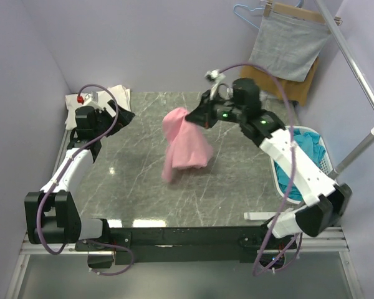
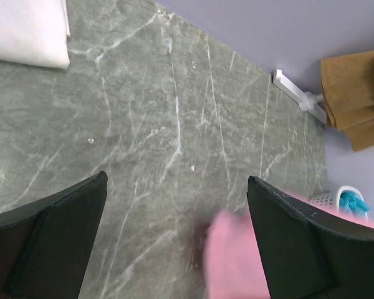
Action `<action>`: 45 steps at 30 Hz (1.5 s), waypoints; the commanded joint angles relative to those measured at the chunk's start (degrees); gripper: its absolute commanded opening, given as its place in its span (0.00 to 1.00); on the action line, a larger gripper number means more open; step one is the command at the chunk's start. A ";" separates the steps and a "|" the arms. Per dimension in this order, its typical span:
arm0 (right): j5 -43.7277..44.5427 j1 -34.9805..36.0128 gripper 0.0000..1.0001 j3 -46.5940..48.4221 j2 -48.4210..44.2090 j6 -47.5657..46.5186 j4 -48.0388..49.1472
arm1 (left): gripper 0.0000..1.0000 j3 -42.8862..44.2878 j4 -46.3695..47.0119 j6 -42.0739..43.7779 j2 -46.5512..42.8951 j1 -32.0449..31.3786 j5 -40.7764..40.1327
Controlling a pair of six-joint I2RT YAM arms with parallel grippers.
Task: Fold and stack the t-shirts
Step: Move the tshirt to the center of the board
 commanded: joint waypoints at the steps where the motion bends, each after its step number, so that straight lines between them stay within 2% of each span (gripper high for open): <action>1: -10.54 3.63 0.06 2.34 4.24 -1.66 1.02 | 0.99 -1.79 3.06 0.27 -4.00 -0.21 4.48; 3: -9.16 3.81 0.03 1.20 6.26 -1.84 1.20 | 0.99 -2.76 3.24 0.44 -4.97 -0.21 6.76; 7: 12.15 3.72 0.00 -3.02 9.33 -1.14 -1.42 | 0.99 -7.40 4.64 0.27 -6.64 -0.21 9.06; 8: 20.48 3.64 0.00 -3.37 10.04 -1.05 -2.48 | 0.99 -8.29 4.91 0.27 -7.34 -1.60 9.15; 10: 28.79 3.20 0.00 -4.69 11.88 0.61 -5.03 | 0.99 -10.83 5.87 0.44 -7.87 -2.48 10.64; 12: 39.24 2.93 0.44 -6.10 13.03 2.01 -6.44 | 0.99 -12.95 6.40 0.88 -8.05 -3.63 10.82; 13: 43.02 3.02 0.52 -6.80 14.25 2.90 -8.88 | 0.99 -13.48 6.40 1.06 -7.96 -5.29 10.04; 14: 49.67 2.85 0.54 -7.24 14.61 4.04 -9.61 | 0.99 -14.10 6.32 1.23 -7.87 -6.35 9.33; 16: 52.98 2.76 0.67 -8.82 14.36 4.57 -10.66 | 1.00 -15.68 6.66 1.15 -7.35 -9.15 7.84; 20: 46.50 2.93 0.75 -9.97 11.02 4.65 -8.39 | 0.99 -16.56 8.06 1.24 -3.75 -14.35 4.93; 23: 35.79 3.72 0.77 -9.27 11.27 5.10 -5.75 | 0.99 -15.69 9.12 0.62 1.17 -16.72 3.97; 28: 29.97 5.65 0.77 -1.55 20.93 5.02 -7.93 | 0.99 -13.93 11.15 -0.52 5.31 -17.52 1.77; 36: 27.94 8.47 0.77 13.21 36.48 1.94 -13.64 | 1.00 -13.84 10.36 -0.17 6.19 -17.61 0.36; 41: 28.91 9.70 0.77 19.72 41.94 1.15 -16.38 | 1.00 -15.42 11.06 -0.87 6.02 -17.61 -0.17; 45: 32.24 10.84 0.78 24.82 47.22 0.18 -22.16 | 1.00 -15.51 10.80 -0.88 5.67 -17.70 -0.52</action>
